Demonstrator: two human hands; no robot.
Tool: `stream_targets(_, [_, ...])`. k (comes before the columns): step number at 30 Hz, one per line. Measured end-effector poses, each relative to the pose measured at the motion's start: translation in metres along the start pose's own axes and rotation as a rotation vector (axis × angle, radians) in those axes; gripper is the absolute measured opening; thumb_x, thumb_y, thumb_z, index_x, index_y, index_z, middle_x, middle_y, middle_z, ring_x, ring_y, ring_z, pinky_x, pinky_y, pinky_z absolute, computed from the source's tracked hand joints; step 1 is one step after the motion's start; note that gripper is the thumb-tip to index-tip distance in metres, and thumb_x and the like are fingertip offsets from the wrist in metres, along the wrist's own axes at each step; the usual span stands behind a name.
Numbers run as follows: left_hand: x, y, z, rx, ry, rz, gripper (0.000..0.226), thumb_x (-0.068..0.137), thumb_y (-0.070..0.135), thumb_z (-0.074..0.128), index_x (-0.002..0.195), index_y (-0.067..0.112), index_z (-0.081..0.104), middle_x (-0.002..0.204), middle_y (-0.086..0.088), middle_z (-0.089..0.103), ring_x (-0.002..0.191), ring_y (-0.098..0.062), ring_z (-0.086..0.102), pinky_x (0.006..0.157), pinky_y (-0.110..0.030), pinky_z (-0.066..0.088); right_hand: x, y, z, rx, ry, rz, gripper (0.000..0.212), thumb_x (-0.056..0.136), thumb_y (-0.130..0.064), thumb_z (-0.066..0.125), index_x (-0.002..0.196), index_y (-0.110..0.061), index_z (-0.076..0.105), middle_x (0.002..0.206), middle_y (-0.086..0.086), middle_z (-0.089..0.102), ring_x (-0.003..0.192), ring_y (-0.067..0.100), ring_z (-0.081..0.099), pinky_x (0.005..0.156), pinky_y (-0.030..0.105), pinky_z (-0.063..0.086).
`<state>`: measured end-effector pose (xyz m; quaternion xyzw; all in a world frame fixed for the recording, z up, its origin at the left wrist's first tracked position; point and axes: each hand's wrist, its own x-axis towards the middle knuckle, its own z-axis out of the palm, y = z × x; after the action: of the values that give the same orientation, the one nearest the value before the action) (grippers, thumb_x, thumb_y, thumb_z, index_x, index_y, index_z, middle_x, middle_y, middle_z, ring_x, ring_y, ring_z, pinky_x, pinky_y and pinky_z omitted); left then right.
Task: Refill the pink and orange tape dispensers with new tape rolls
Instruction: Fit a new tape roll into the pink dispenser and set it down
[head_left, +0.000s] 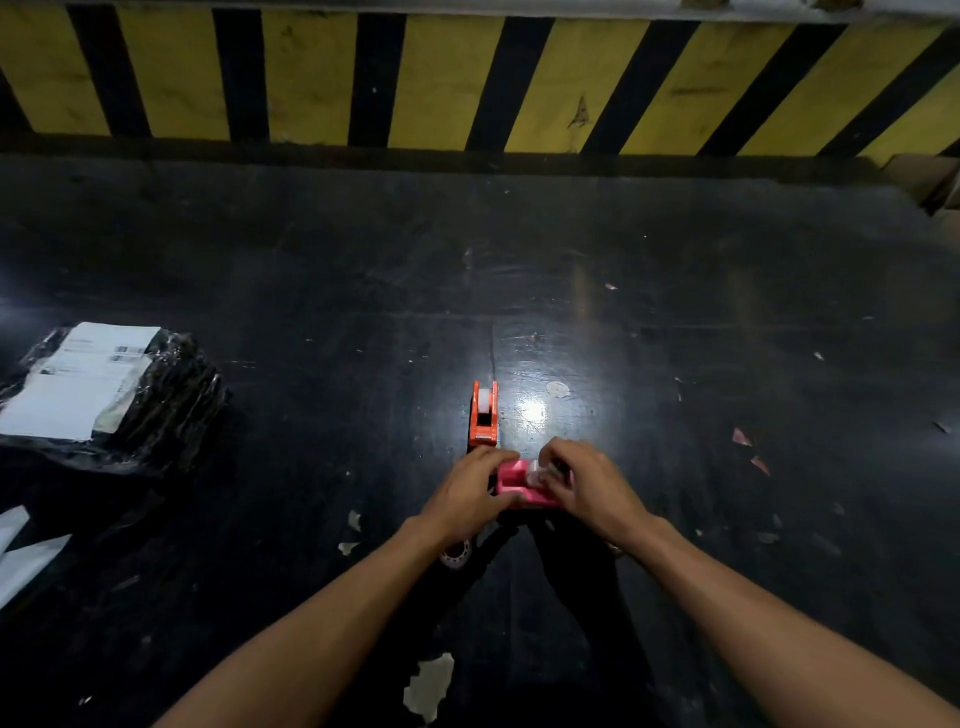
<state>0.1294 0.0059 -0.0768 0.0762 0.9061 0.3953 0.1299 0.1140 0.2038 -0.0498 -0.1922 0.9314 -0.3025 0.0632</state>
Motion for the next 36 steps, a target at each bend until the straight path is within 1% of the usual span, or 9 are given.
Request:
stream_targets(5, [0.001, -0.002, 0.0, -0.015, 0.014, 0.021, 0.054, 0.082, 0.034, 0.078, 0.131, 0.018, 0.06, 0.124, -0.002, 0.061, 0.108, -0.014, 0.059, 0.095, -0.024, 0.046, -0.002, 0.003, 0.004, -0.01, -0.03, -0.065, 0.013, 0.082, -0.016, 0.067, 0.09, -0.016, 0.058, 0.082, 0.0, 0.062, 0.077, 0.017, 0.051, 0.069, 0.032, 0.044])
stream_targets(9, [0.001, -0.003, 0.0, -0.02, 0.017, 0.028, 0.056, 0.083, 0.031, 0.078, 0.134, 0.017, 0.058, 0.128, 0.0, 0.06, 0.112, -0.013, 0.059, 0.099, -0.025, 0.047, -0.002, 0.003, 0.015, -0.036, -0.029, -0.105, 0.015, 0.081, -0.01, 0.066, 0.095, -0.013, 0.062, 0.093, 0.006, 0.065, 0.084, 0.023, 0.059, 0.074, 0.034, 0.05])
stream_targets(18, [0.003, -0.005, 0.003, -0.011, 0.063, 0.033, 0.055, 0.08, 0.027, 0.079, 0.132, 0.016, 0.061, 0.128, -0.002, 0.064, 0.112, -0.016, 0.063, 0.101, -0.032, 0.05, -0.011, 0.0, 0.03, -0.076, 0.074, -0.125, 0.007, 0.086, -0.01, 0.063, 0.092, -0.013, 0.064, 0.09, 0.005, 0.063, 0.081, 0.024, 0.059, 0.067, 0.034, 0.05])
stream_targets(21, [0.004, -0.005, 0.004, -0.013, 0.065, 0.03, 0.052, 0.08, 0.031, 0.079, 0.128, 0.023, 0.063, 0.125, 0.002, 0.064, 0.109, -0.014, 0.063, 0.099, -0.035, 0.052, -0.007, 0.001, 0.024, -0.078, 0.026, -0.131, 0.012, 0.085, -0.013, 0.063, 0.096, -0.014, 0.066, 0.094, 0.005, 0.066, 0.085, 0.023, 0.062, 0.073, 0.027, 0.047])
stream_targets(23, [0.005, -0.004, 0.004, -0.02, 0.069, 0.037, 0.044, 0.08, 0.034, 0.078, 0.121, 0.028, 0.065, 0.119, 0.004, 0.065, 0.104, -0.012, 0.063, 0.097, -0.038, 0.053, -0.007, 0.0, 0.016, -0.012, 0.007, -0.097, 0.017, 0.087, -0.017, 0.06, 0.102, -0.014, 0.066, 0.101, 0.003, 0.068, 0.092, 0.021, 0.063, 0.083, 0.026, 0.049])
stream_targets(27, [0.005, -0.001, 0.005, -0.008, 0.071, 0.014, 0.031, 0.082, 0.038, 0.073, 0.113, 0.034, 0.067, 0.117, 0.007, 0.064, 0.102, -0.011, 0.062, 0.095, -0.04, 0.053, -0.015, 0.002, 0.013, -0.055, 0.208, 0.141, 0.02, 0.088, -0.024, 0.058, 0.106, -0.018, 0.066, 0.119, 0.001, 0.062, 0.117, 0.018, 0.051, 0.099, 0.034, 0.041])
stream_targets(30, [0.004, 0.0, 0.005, 0.0, 0.072, 0.014, 0.03, 0.082, 0.041, 0.072, 0.112, 0.035, 0.069, 0.117, 0.007, 0.063, 0.104, -0.012, 0.061, 0.095, -0.04, 0.052, -0.014, 0.0, 0.019, -0.15, 0.108, 0.294, 0.028, 0.091, -0.039, 0.054, 0.104, -0.02, 0.07, 0.136, 0.002, 0.05, 0.134, 0.018, 0.034, 0.105, 0.041, 0.033])
stream_targets(33, [0.003, 0.001, 0.004, -0.004, 0.084, 0.016, 0.028, 0.083, 0.042, 0.071, 0.11, 0.036, 0.07, 0.117, 0.007, 0.064, 0.104, -0.011, 0.061, 0.093, -0.041, 0.053, -0.012, -0.005, 0.026, -0.062, 0.062, 0.365, 0.034, 0.09, -0.046, 0.054, 0.101, -0.018, 0.071, 0.137, 0.004, 0.049, 0.134, 0.021, 0.034, 0.106, 0.04, 0.033])
stream_targets(36, [0.002, 0.001, 0.004, -0.006, 0.096, 0.021, 0.027, 0.084, 0.04, 0.07, 0.11, 0.034, 0.071, 0.116, 0.005, 0.065, 0.103, -0.012, 0.062, 0.092, -0.041, 0.054, -0.008, -0.011, 0.03, 0.044, 0.15, 0.417, 0.025, 0.086, -0.042, 0.062, 0.09, -0.018, 0.069, 0.118, 0.005, 0.057, 0.115, 0.024, 0.048, 0.098, 0.035, 0.041])
